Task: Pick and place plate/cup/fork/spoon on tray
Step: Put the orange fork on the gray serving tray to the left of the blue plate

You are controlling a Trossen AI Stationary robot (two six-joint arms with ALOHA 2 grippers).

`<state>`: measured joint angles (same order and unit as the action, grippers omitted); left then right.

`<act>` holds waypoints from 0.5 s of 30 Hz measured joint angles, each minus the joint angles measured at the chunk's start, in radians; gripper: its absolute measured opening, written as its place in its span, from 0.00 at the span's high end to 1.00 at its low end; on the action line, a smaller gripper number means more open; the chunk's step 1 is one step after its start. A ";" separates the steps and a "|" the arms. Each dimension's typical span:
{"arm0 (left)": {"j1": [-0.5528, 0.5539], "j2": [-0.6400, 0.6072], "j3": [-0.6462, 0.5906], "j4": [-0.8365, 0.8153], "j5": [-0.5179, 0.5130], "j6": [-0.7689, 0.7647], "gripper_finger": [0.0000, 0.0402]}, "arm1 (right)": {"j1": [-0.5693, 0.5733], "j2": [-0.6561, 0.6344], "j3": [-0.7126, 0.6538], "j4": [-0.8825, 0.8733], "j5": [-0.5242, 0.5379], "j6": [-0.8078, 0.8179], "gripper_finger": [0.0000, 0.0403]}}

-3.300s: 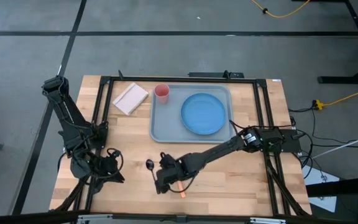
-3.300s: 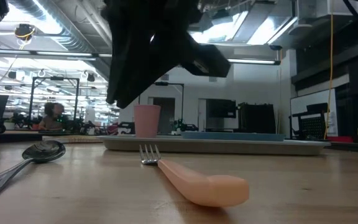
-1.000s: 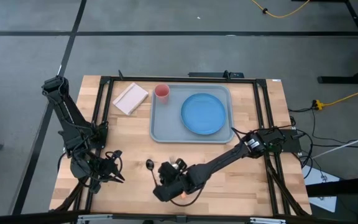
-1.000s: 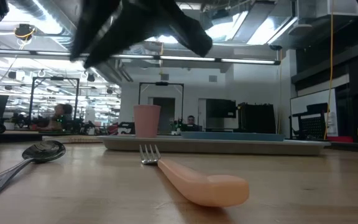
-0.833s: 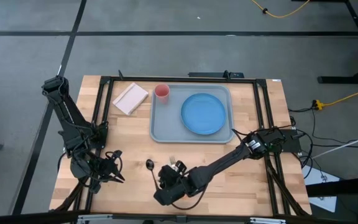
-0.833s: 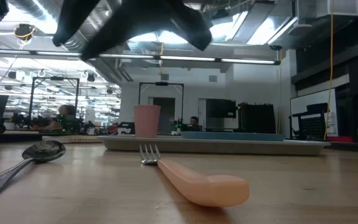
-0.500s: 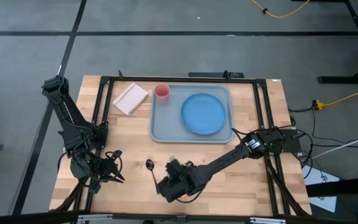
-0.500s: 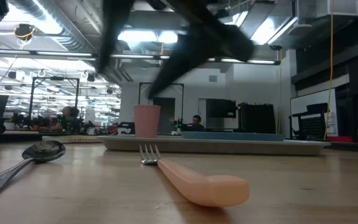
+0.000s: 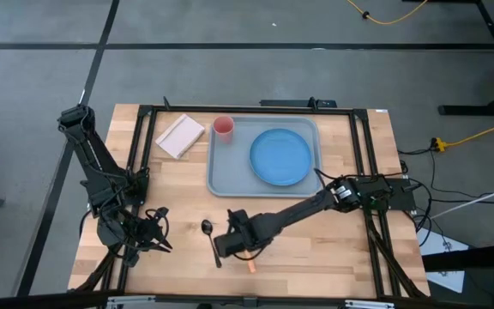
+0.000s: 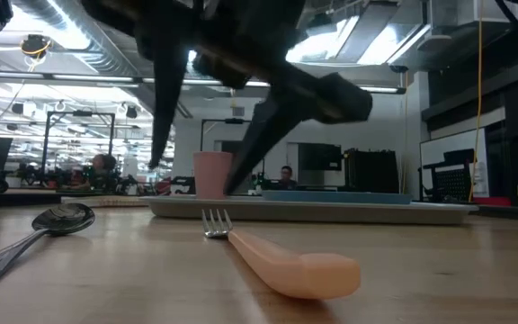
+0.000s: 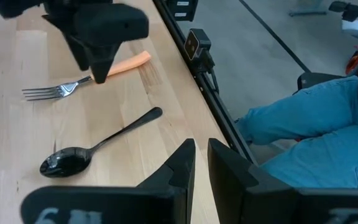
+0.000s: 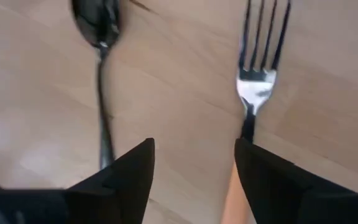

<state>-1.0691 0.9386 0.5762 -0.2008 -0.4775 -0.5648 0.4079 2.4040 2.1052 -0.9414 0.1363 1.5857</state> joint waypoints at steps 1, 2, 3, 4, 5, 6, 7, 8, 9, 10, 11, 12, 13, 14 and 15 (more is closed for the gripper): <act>0.000 0.000 0.000 0.000 0.000 0.000 0.91 | -0.001 0.001 0.000 -0.005 -0.003 0.005 0.46; 0.000 0.000 0.000 0.000 0.000 0.000 0.91 | 0.001 0.002 0.000 -0.009 -0.006 0.011 0.47; 0.000 0.000 0.000 0.000 0.000 0.000 0.91 | 0.002 0.006 0.002 -0.014 -0.007 0.028 0.48; 0.000 0.000 0.000 0.000 0.000 0.000 0.91 | 0.005 0.009 0.002 -0.024 -0.008 0.044 0.49; 0.000 0.000 0.000 0.000 0.000 0.000 0.91 | 0.008 0.012 0.001 -0.048 -0.010 0.056 0.51; 0.000 0.000 0.000 0.000 0.000 0.000 0.91 | 0.010 0.019 0.001 -0.063 -0.010 0.058 0.52; 0.000 0.000 0.000 0.000 0.000 0.000 0.91 | 0.011 0.027 0.001 -0.059 -0.010 0.059 0.53; 0.000 0.000 0.000 0.000 0.000 0.000 0.91 | 0.014 0.031 0.001 -0.058 -0.010 0.059 0.54; 0.000 0.000 0.000 0.000 -0.001 0.000 0.91 | 0.016 0.032 0.000 -0.068 -0.010 0.058 0.55; 0.000 0.000 0.000 0.000 0.000 0.000 0.91 | 0.020 0.036 0.000 -0.071 -0.010 0.058 0.55; 0.000 0.000 0.000 0.000 0.001 0.000 0.91 | 0.022 0.040 0.002 -0.065 -0.017 0.058 0.56; 0.000 0.000 0.000 0.000 0.000 0.000 0.91 | 0.025 0.044 0.002 -0.068 -0.029 0.057 0.56; 0.000 0.000 0.000 0.000 0.000 0.000 0.91 | 0.029 0.054 0.002 -0.075 -0.041 0.055 0.56; 0.000 0.000 0.000 0.000 0.000 0.000 0.91 | 0.029 0.061 0.001 -0.078 -0.049 0.053 0.56; 0.000 0.000 0.000 0.000 0.000 0.000 0.91 | 0.030 0.060 0.001 -0.080 -0.056 0.053 0.56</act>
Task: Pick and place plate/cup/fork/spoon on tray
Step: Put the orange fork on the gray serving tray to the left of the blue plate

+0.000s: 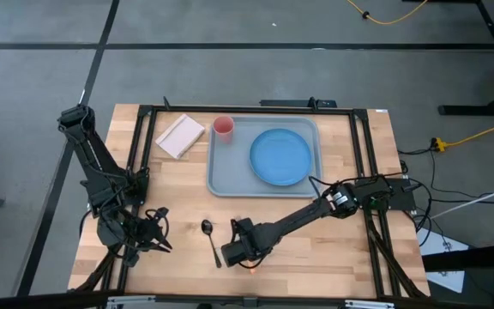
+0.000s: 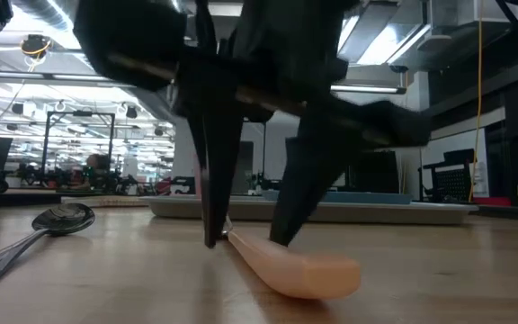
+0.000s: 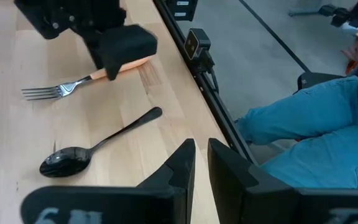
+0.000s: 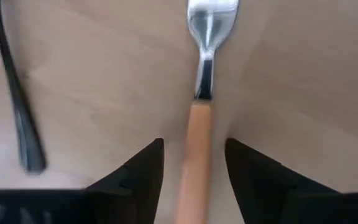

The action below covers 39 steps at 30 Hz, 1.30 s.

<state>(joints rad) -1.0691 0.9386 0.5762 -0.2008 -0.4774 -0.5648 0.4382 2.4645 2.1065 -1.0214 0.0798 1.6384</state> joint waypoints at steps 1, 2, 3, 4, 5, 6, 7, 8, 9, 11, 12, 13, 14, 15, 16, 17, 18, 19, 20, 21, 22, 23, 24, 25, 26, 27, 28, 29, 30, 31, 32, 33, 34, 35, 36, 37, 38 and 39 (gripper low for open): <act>0.000 0.000 0.000 0.000 -0.001 0.000 0.91 | -0.001 -0.001 0.000 -0.005 -0.018 0.000 0.56; 0.000 0.000 0.000 0.001 0.000 0.000 0.91 | 0.000 0.003 0.001 -0.017 -0.024 0.000 0.56; 0.000 0.000 0.000 0.001 0.000 0.000 0.91 | 0.000 0.004 0.001 -0.020 -0.030 0.000 0.56; 0.000 0.000 0.000 0.001 0.000 0.000 0.91 | -0.001 0.004 0.002 -0.032 -0.036 -0.001 0.56; 0.000 0.000 0.000 0.002 0.000 0.000 0.91 | -0.001 0.005 0.003 -0.042 -0.042 -0.001 0.56; 0.000 0.000 0.000 0.002 0.000 0.000 0.91 | -0.001 0.005 0.003 -0.058 -0.047 -0.001 0.56; 0.000 0.000 0.000 0.002 0.000 0.000 0.91 | -0.001 0.005 0.003 -0.070 -0.047 -0.001 0.56; 0.000 0.000 0.000 0.001 0.000 0.000 0.91 | -0.001 0.007 0.003 -0.080 -0.047 -0.001 0.56; 0.000 0.000 0.000 0.002 0.000 0.000 0.91 | -0.001 0.007 0.003 -0.090 -0.047 -0.001 0.56; 0.000 0.000 0.000 0.001 0.000 0.000 0.91 | -0.001 0.007 0.003 -0.121 -0.049 -0.001 0.57; 0.000 0.000 0.000 0.002 0.000 0.000 0.91 | -0.001 0.008 0.003 -0.134 -0.051 -0.001 0.57; 0.000 0.000 0.000 0.002 0.000 0.000 0.91 | -0.001 0.008 0.002 -0.142 -0.053 -0.001 0.58; 0.000 0.000 0.000 0.001 0.000 0.000 0.91 | -0.001 0.008 0.002 -0.145 -0.053 -0.001 0.59; 0.000 0.000 0.000 0.002 0.000 0.000 0.91 | -0.001 0.008 0.002 -0.149 -0.053 -0.001 0.59; 0.000 0.000 0.000 0.002 0.000 0.000 0.91 | -0.001 0.009 0.002 -0.154 -0.052 -0.001 0.61; 0.000 0.000 0.000 0.001 0.000 0.000 0.91 | -0.001 0.009 0.002 -0.161 -0.051 -0.001 0.62; 0.000 0.000 0.000 0.001 0.000 0.000 0.91 | -0.001 0.009 0.002 -0.170 -0.050 -0.001 0.63; 0.000 0.000 0.000 0.001 0.000 0.000 0.91 | -0.001 0.010 0.002 -0.177 -0.049 -0.001 0.64; 0.000 0.000 0.000 0.001 0.000 0.000 0.91 | -0.001 0.010 0.002 -0.181 -0.048 -0.001 0.66; 0.000 0.000 0.000 0.001 0.000 0.000 0.91 | -0.001 0.010 0.001 -0.185 -0.043 -0.001 0.67; 0.000 0.000 0.000 0.001 0.000 0.000 0.91 | -0.002 0.010 0.001 -0.187 -0.036 -0.002 0.68; 0.000 0.000 0.000 0.001 0.000 0.000 0.91 | -0.002 0.010 0.001 -0.188 -0.029 -0.007 0.70; 0.000 0.000 0.000 0.001 0.000 0.000 0.91 | -0.002 0.010 0.001 -0.189 -0.027 -0.018 0.71; 0.000 0.000 0.000 0.001 0.000 0.000 0.91 | -0.003 0.010 0.000 -0.190 -0.028 -0.029 0.73; 0.000 0.000 0.000 0.001 0.000 0.000 0.91 | -0.004 0.010 0.000 -0.191 -0.029 -0.047 0.74; 0.000 0.000 0.000 0.001 0.000 0.000 0.91 | -0.004 0.010 0.000 -0.191 -0.029 -0.055 0.76; 0.000 0.000 0.000 0.001 0.000 0.000 0.91 | -0.004 0.010 0.000 -0.193 -0.027 -0.064 0.78; 0.000 0.000 0.000 0.001 0.000 0.000 0.91 | -0.004 0.010 0.000 -0.193 -0.025 -0.072 0.81; 0.000 0.000 0.000 0.001 0.000 0.000 0.91 | -0.004 0.011 0.000 -0.192 -0.017 -0.078 0.83; 0.000 0.000 0.000 0.001 0.000 0.000 0.91 | -0.003 0.010 0.000 -0.190 -0.005 -0.086 0.86; 0.000 0.000 0.000 0.001 0.000 0.000 0.91 | -0.002 0.011 0.000 -0.187 0.007 -0.101 0.87; 0.000 0.000 0.000 0.001 0.000 0.000 0.91 | -0.002 0.011 0.000 -0.184 0.019 -0.118 0.88; 0.000 0.000 0.000 0.001 0.000 0.000 0.91 | -0.002 0.010 -0.001 -0.181 0.029 -0.129 0.88; 0.000 0.000 0.000 0.001 0.000 0.000 0.91 | -0.002 0.010 -0.001 -0.179 0.042 -0.138 0.88; 0.000 0.000 0.000 0.001 0.000 0.000 0.91 | -0.002 0.010 0.000 -0.176 0.056 -0.151 0.88; 0.000 0.000 0.000 0.001 0.000 0.000 0.91 | -0.002 0.010 0.004 -0.175 0.073 -0.157 0.88; 0.000 0.000 0.000 0.001 0.000 0.000 0.91 | -0.003 0.012 0.014 -0.177 0.100 -0.159 0.88; 0.000 0.000 0.000 0.001 0.000 0.000 0.91 | -0.006 0.015 0.028 -0.178 0.129 -0.161 0.88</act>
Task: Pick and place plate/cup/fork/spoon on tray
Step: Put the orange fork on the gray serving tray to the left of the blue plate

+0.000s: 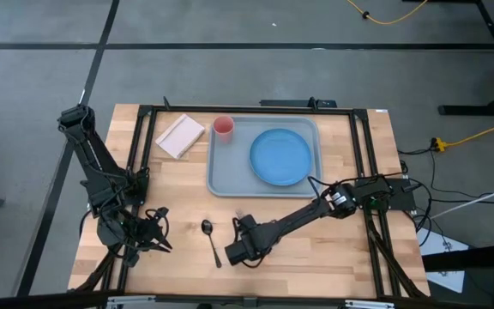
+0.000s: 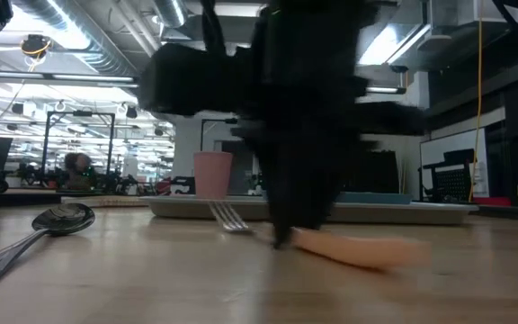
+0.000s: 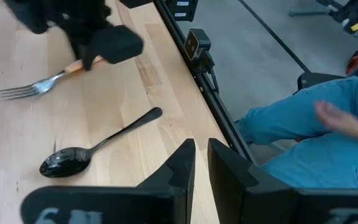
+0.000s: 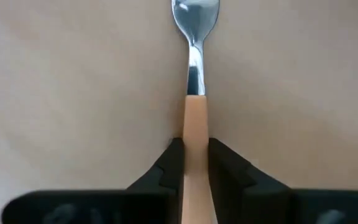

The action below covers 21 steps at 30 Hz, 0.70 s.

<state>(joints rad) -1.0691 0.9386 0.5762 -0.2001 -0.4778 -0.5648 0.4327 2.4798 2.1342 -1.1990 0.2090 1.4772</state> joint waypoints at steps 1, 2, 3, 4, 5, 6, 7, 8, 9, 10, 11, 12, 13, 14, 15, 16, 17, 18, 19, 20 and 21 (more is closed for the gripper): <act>0.000 0.000 0.000 0.000 0.000 0.000 0.91 | -0.002 0.002 0.015 -0.002 0.032 -0.010 0.88; 0.000 0.000 0.000 0.000 0.000 0.000 0.91 | -0.004 0.002 0.034 -0.003 0.061 -0.018 0.88; 0.000 0.000 0.000 0.000 0.000 0.000 0.91 | -0.006 0.002 0.056 -0.003 0.086 -0.023 0.88; 0.000 0.000 0.000 0.000 0.000 0.000 0.91 | -0.008 0.001 0.077 -0.005 0.102 -0.027 0.88; 0.000 0.000 0.000 0.000 0.000 0.000 0.91 | -0.011 0.000 0.099 -0.015 0.103 -0.036 0.88; 0.000 0.000 0.000 0.000 0.000 0.000 0.91 | -0.016 0.000 0.118 -0.030 0.101 -0.044 0.88; 0.000 0.000 0.000 0.000 0.000 0.000 0.91 | -0.021 0.000 0.134 -0.038 0.098 -0.050 0.88; 0.000 0.000 0.000 0.000 0.000 0.000 0.91 | -0.030 0.000 0.149 -0.041 0.098 -0.058 0.88; 0.000 0.000 0.000 0.000 0.000 0.000 0.91 | -0.043 0.000 0.165 -0.044 0.104 -0.068 0.88; 0.000 0.000 0.000 0.000 0.000 0.000 0.91 | -0.061 0.000 0.181 -0.048 0.111 -0.072 0.88; 0.000 0.000 0.000 0.000 0.000 0.000 0.91 | -0.081 0.000 0.197 -0.049 0.117 -0.073 0.88; 0.000 0.000 0.000 0.000 0.000 0.000 0.91 | -0.102 -0.002 0.209 -0.049 0.120 -0.075 0.88; 0.000 0.000 0.000 0.000 0.000 0.000 0.91 | -0.124 -0.003 0.217 -0.050 0.118 -0.075 0.88; 0.000 0.000 0.000 0.000 0.000 0.000 0.91 | -0.149 -0.003 0.221 -0.049 0.116 -0.075 0.88; 0.000 0.000 0.000 0.000 0.000 0.000 0.91 | -0.174 -0.003 0.221 -0.046 0.107 -0.073 0.88; 0.000 0.000 0.000 0.000 0.000 0.000 0.91 | -0.200 -0.003 0.221 -0.044 0.091 -0.071 0.88; 0.000 0.000 0.000 0.000 0.000 0.000 0.91 | -0.228 -0.003 0.221 -0.046 0.063 -0.069 0.88; 0.000 0.000 0.000 0.000 0.000 0.000 0.91 | -0.258 -0.003 0.219 -0.045 0.026 -0.069 0.88; 0.000 0.000 0.000 0.000 0.000 0.000 0.91 | -0.290 -0.004 0.216 -0.045 -0.021 -0.068 0.88; 0.000 0.000 0.000 0.000 0.000 0.000 0.91 | -0.319 -0.004 0.214 -0.045 -0.053 -0.071 0.88; 0.000 0.000 0.000 0.000 0.000 0.000 0.91 | -0.346 -0.004 0.210 -0.043 -0.069 -0.075 0.88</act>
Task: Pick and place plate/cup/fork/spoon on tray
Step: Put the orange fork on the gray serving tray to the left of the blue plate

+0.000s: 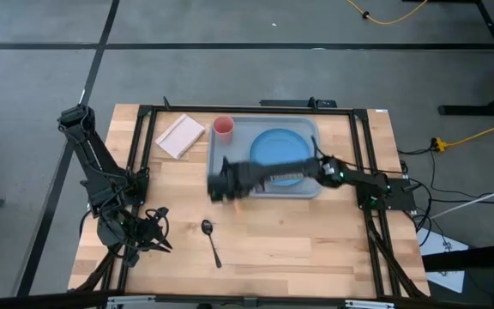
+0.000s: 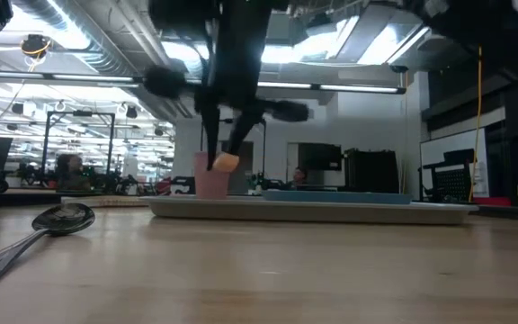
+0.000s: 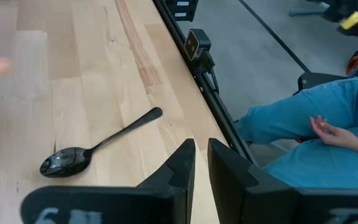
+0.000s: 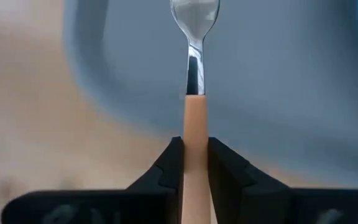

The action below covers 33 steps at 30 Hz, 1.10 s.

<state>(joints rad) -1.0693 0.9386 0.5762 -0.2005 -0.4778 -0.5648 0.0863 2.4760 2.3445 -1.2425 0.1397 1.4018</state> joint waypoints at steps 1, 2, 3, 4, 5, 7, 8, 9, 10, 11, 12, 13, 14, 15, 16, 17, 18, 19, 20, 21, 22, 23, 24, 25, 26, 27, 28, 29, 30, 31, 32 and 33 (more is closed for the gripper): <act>0.000 0.000 0.000 0.000 0.000 0.000 0.91 | -0.023 0.000 -0.001 0.000 -0.002 -0.009 0.88; 0.000 0.000 0.000 0.000 0.000 0.000 0.91 | -0.043 0.000 -0.001 0.005 0.001 -0.019 0.88; 0.000 0.000 0.000 0.000 0.000 0.000 0.91 | -0.059 0.000 0.000 0.011 0.001 -0.021 0.88; 0.000 0.000 0.000 0.000 0.000 0.000 0.91 | -0.072 0.000 0.006 0.005 0.003 -0.021 0.88; 0.000 0.000 0.000 0.000 0.000 0.000 0.91 | -0.086 0.000 0.009 -0.004 0.000 -0.019 0.88; 0.000 0.000 0.000 0.000 0.000 0.000 0.91 | -0.109 -0.001 0.004 0.002 -0.011 0.004 0.88; 0.000 0.000 0.000 0.000 0.000 0.000 0.91 | -0.118 -0.002 0.000 0.002 -0.009 0.007 0.88; 0.000 0.000 0.000 0.000 0.000 0.000 0.91 | -0.126 -0.002 -0.006 0.000 -0.007 0.008 0.88; 0.000 0.000 0.000 0.000 0.000 0.000 0.91 | -0.133 -0.002 -0.011 0.002 -0.002 0.008 0.88; 0.000 0.000 0.000 0.000 0.000 0.000 0.91 | -0.140 -0.002 -0.015 0.005 0.007 0.008 0.88; 0.000 0.000 0.000 0.000 0.000 0.000 0.91 | -0.145 -0.002 -0.019 0.008 0.010 0.008 0.88; 0.000 0.000 0.000 0.000 0.000 0.000 0.91 | -0.149 -0.002 -0.026 0.012 0.010 0.007 0.88; 0.000 0.000 0.000 0.000 0.000 0.000 0.91 | -0.154 -0.003 -0.029 0.011 0.009 0.007 0.88; 0.000 0.000 0.000 0.000 0.000 0.000 0.91 | -0.158 -0.003 -0.034 0.011 0.009 0.006 0.88; 0.000 0.000 0.000 0.000 0.000 0.000 0.91 | -0.161 -0.003 -0.039 0.012 0.009 0.002 0.88; 0.000 0.000 0.000 0.000 0.000 0.000 0.91 | -0.163 -0.003 -0.044 0.017 0.009 0.002 0.88; 0.000 0.000 0.000 0.000 0.000 0.000 0.91 | -0.166 -0.003 -0.052 0.021 0.009 0.002 0.88; 0.000 0.000 0.000 0.000 0.000 0.000 0.91 | -0.168 -0.003 -0.061 0.020 0.010 0.002 0.88; 0.000 0.000 0.000 0.000 0.000 0.000 0.91 | -0.168 -0.003 -0.067 0.018 0.009 0.002 0.88; 0.000 0.000 0.000 0.000 0.000 0.000 0.91 | -0.169 -0.003 -0.075 0.019 0.010 0.001 0.86; 0.000 0.000 0.000 0.000 0.000 0.000 0.91 | -0.169 -0.003 -0.082 0.023 0.010 0.001 0.83; 0.000 0.000 0.000 0.000 0.000 0.000 0.91 | -0.169 -0.003 -0.086 0.023 0.012 0.001 0.80; 0.000 0.000 0.000 0.000 0.000 0.000 0.91 | -0.169 -0.003 -0.089 0.022 0.016 0.000 0.76; 0.000 0.000 0.000 0.000 0.000 0.000 0.91 | -0.169 -0.003 -0.090 0.023 0.024 0.000 0.73; 0.000 0.000 0.000 0.000 0.000 0.000 0.91 | -0.169 -0.003 -0.090 0.023 0.035 0.000 0.70; 0.000 0.000 0.000 0.000 0.000 0.000 0.91 | -0.169 -0.003 -0.090 0.024 0.049 -0.001 0.67; 0.000 0.000 0.000 0.000 0.000 0.000 0.91 | -0.169 -0.003 -0.090 0.024 0.058 -0.001 0.65; 0.000 0.000 0.000 0.000 0.000 0.000 0.91 | -0.169 -0.003 -0.090 0.025 0.065 -0.001 0.63; 0.000 0.000 0.000 0.000 0.000 0.000 0.91 | -0.170 -0.003 -0.090 0.025 0.068 -0.001 0.62; 0.000 0.000 0.000 0.000 0.000 0.000 0.91 | -0.170 -0.003 -0.090 0.027 0.068 -0.001 0.61; 0.000 0.000 0.000 0.000 0.000 0.000 0.91 | -0.170 -0.003 -0.090 0.029 0.068 -0.001 0.61; 0.000 0.000 0.000 0.000 0.000 0.000 0.91 | -0.170 -0.003 -0.090 0.029 0.068 -0.002 0.61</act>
<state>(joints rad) -1.0694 0.9388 0.5762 -0.2001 -0.4778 -0.5648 -0.0834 2.4733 2.2543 -1.2133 0.2077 1.3999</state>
